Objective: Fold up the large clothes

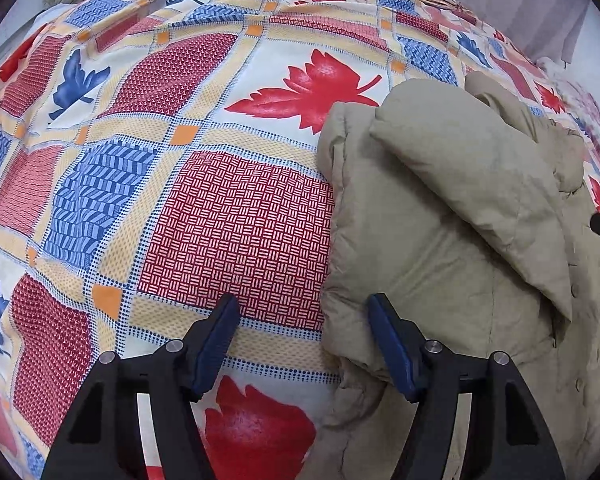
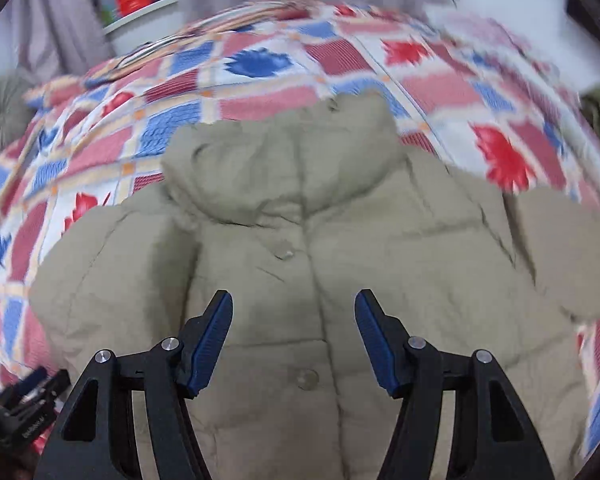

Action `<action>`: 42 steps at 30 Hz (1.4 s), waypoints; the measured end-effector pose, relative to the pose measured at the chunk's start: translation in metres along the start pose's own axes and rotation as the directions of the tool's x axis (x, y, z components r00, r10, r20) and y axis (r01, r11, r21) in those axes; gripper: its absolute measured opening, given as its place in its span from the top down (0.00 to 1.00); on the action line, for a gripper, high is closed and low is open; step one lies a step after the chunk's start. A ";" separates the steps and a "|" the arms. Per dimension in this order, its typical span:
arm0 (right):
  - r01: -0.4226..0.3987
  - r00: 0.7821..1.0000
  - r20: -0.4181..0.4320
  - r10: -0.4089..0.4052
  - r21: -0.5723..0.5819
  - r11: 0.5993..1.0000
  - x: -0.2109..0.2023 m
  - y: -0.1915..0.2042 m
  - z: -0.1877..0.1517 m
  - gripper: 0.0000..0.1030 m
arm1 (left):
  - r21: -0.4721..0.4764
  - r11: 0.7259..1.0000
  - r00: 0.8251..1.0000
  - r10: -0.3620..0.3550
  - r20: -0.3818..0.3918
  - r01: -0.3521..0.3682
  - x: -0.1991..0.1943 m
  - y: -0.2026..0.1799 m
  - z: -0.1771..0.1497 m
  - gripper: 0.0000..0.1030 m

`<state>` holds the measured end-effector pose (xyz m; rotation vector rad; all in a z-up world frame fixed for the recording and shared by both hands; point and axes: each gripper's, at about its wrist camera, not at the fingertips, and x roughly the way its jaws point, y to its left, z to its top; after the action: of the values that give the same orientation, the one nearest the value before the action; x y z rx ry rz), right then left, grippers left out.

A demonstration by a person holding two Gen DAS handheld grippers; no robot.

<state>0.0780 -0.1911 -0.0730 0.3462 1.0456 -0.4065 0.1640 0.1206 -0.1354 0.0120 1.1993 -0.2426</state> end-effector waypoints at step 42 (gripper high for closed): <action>-0.218 0.957 -0.058 0.284 0.502 0.837 0.046 -0.089 -0.029 0.82 | 0.027 1.000 1.000 0.011 0.008 -0.011 0.024 -0.027 0.037 0.47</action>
<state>0.0332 -0.2621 -0.1343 0.9723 0.9971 -0.4127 0.2008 0.0853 -0.1408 0.0406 1.1883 -0.2491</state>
